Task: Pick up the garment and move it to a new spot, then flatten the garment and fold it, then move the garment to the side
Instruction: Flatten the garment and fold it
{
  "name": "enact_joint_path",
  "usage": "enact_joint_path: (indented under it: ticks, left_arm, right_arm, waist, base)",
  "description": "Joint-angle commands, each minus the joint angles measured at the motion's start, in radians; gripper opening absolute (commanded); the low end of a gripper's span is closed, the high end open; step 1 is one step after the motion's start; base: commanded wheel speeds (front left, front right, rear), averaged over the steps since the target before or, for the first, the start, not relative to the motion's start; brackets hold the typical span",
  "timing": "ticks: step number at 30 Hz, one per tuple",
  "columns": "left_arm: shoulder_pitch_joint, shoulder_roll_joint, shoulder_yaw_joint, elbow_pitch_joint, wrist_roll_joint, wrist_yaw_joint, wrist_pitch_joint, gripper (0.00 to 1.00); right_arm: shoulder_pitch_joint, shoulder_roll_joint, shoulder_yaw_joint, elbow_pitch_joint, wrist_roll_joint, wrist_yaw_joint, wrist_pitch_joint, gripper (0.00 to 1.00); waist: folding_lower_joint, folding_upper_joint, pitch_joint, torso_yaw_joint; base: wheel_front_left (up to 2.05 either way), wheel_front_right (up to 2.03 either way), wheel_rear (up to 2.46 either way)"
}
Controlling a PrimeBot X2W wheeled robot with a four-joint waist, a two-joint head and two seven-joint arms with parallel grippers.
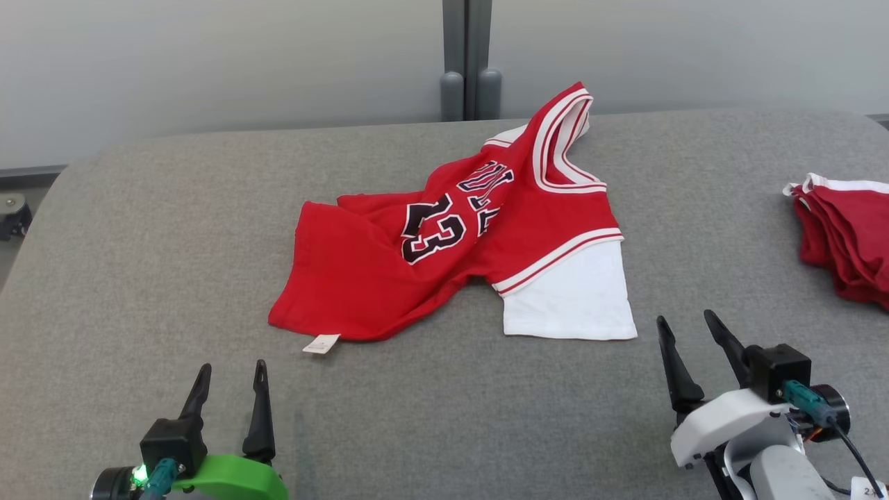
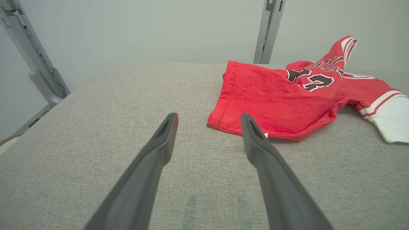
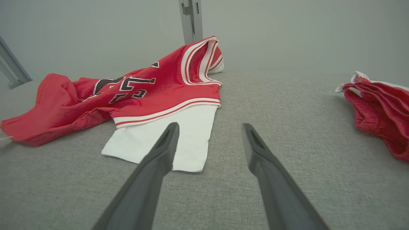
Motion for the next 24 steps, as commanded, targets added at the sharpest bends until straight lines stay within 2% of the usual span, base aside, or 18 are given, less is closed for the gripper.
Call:
enact_joint_path:
  ticks: [1,7,13,18,24]
  left_arm:
    - [0.015,0.004,0.0,-0.007,-0.009,0.003,0.001,1.0]
    - [0.028,0.005,-0.01,-0.01,-0.023,0.008,0.001,1.0]
    - [-0.014,0.004,-0.015,-0.004,-0.028,0.006,0.001,1.0]
    - [-0.101,0.005,-0.001,0.02,-0.015,-0.004,0.001,1.0]
    - [-0.255,0.033,-0.013,0.098,-0.015,-0.01,0.001,1.0]
  right_arm:
    - [0.026,-0.006,0.003,-0.008,0.013,-0.001,-0.004,1.0]
    - [0.059,-0.005,0.016,-0.009,0.031,-0.001,-0.004,1.0]
    - [0.021,-0.005,0.024,-0.008,0.03,-0.001,-0.004,1.0]
    - [-0.04,-0.005,0.04,-0.017,0.036,-0.001,-0.004,1.0]
    - [-0.126,-0.005,0.076,-0.028,0.055,-0.001,-0.004,1.0]
  waist:
    - [0.0,0.0,-0.011,-0.017]
    - [0.0,0.0,0.003,-0.024]
    - [0.0,0.0,0.04,-0.02]
    - [0.0,0.0,0.121,-0.018]
    - [0.0,0.0,0.248,-0.032]
  base:
    - [0.0,0.0,0.0]
    - [0.0,0.0,0.0]
    - [0.0,0.0,0.0]
    - [0.0,0.0,0.0]
    - [0.0,0.0,0.0]
